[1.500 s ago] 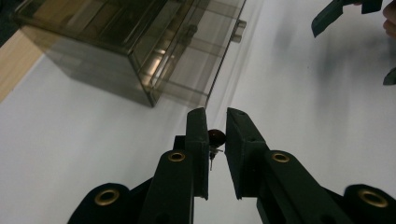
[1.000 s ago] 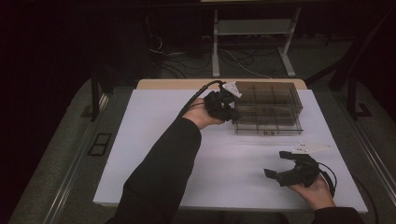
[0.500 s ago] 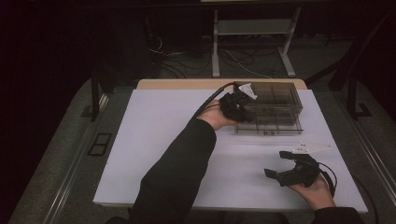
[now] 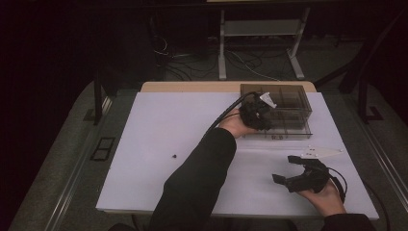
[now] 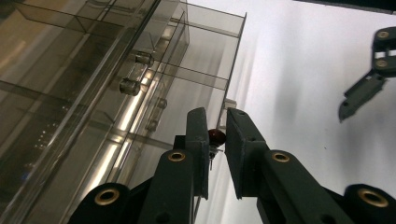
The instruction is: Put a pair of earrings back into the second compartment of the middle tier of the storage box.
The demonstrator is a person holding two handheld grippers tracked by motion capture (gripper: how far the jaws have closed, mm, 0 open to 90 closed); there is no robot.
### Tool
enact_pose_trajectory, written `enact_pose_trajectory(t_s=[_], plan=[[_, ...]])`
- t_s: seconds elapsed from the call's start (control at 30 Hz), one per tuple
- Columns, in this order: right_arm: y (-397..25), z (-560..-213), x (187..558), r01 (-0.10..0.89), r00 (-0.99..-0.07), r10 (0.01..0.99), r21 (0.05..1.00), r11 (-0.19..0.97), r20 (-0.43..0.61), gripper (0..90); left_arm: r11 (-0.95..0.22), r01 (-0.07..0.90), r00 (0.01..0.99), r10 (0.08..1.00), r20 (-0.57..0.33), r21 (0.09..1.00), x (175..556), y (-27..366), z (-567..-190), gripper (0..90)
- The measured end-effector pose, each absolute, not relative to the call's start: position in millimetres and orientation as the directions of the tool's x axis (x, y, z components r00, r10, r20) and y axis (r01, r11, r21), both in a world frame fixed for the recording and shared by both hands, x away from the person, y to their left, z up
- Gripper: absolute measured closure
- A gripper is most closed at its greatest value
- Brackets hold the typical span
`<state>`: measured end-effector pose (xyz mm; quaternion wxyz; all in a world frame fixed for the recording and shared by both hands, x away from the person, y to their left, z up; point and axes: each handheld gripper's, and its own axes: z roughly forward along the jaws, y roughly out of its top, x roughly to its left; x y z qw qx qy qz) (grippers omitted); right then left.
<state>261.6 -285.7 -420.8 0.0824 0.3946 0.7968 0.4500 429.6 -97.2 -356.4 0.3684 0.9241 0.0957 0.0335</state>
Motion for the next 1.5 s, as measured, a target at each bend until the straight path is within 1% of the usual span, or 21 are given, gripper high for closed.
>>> enact_pose_trajectory(t_s=[0.27,0.33,0.57,0.7,0.83,0.97,1.0,1.03,1.07,1.1,1.23,1.27,1.33,1.37,1.43,1.47,1.5], plan=[[-286,-421,262,0.549,-0.68,0.7,0.785,0.287,0.219,0.1,-0.68,0.184,0.973,0.228,-0.034,0.71,439,-108,-374,78.1],[-286,-421,262,0.549,-0.68,0.7,0.785,0.287,0.22,0.1,-0.676,0.204,0.968,0.247,-0.043,0.708,442,-110,-380,78.1],[-285,-421,262,0.551,-0.681,0.698,0.783,0.29,0.22,0.1,-0.661,0.234,0.961,0.268,-0.066,0.713,448,-111,-388,78.1],[-285,-421,263,0.55,-0.681,0.698,0.783,0.289,0.221,0.1,-0.661,0.231,0.962,0.267,-0.064,0.714,451,-111,-391,78.1],[-285,-421,263,0.549,-0.683,0.697,0.784,0.29,0.22,0.1,-0.641,0.257,0.955,0.281,-0.09,0.723,451,-112,-392,77.1],[-285,-421,263,0.549,-0.682,0.697,0.784,0.289,0.221,0.1,-0.637,0.263,0.956,0.275,-0.105,0.725,451,-110,-391,70.7],[-285,-421,263,0.55,-0.682,0.697,0.783,0.29,0.221,0.1,-0.643,0.259,0.957,0.27,-0.103,0.721,451,-110,-389,67.3],[-285,-421,263,0.55,-0.682,0.697,0.783,0.29,0.221,0.1,-0.644,0.259,0.957,0.27,-0.104,0.719,450,-109,-388,67.3],[-285,-421,263,0.553,-0.68,0.698,0.782,0.288,0.224,0.1,-0.642,0.265,0.956,0.27,-0.111,0.719,449,-108,-386,63.7],[-285,-421,263,0.553,-0.68,0.698,0.782,0.288,0.224,0.1,-0.642,0.26,0.958,0.265,-0.109,0.721,449,-107,-384,63.7],[-286,-420,263,0.551,-0.678,0.701,0.785,0.283,0.223,0.1,-0.636,0.261,0.958,0.262,-0.116,0.726,445,-100,-374,53.9],[-286,-420,264,0.548,-0.679,0.701,0.787,0.284,0.22,0.1,-0.636,0.256,0.961,0.251,-0.118,0.728,443,-96,-369,49.0],[-286,-420,263,0.553,-0.676,0.702,0.784,0.281,0.225,0.1,-0.629,0.263,0.959,0.256,-0.125,0.731,441,-92,-366,48.0],[-286,-420,263,0.554,-0.675,0.702,0.783,0.282,0.225,0.2,-0.635,0.251,0.962,0.247,-0.115,0.731,442,-88,-364,46.0],[-286,-420,263,0.554,-0.676,0.701,0.784,0.281,0.227,0.1,-0.625,0.258,0.96,0.25,-0.124,0.737,441,-81,-360,42.6],[-286,-420,263,0.553,-0.674,0.704,0.785,0.277,0.226,0.1,-0.619,0.261,0.959,0.251,-0.128,0.74,440,-77,-359,38.7],[-286,-420,263,0.553,-0.674,0.704,0.785,0.277,0.226,0.1,-0.615,0.265,0.958,0.252,-0.133,0.743,440,-73,-357,38.7]])
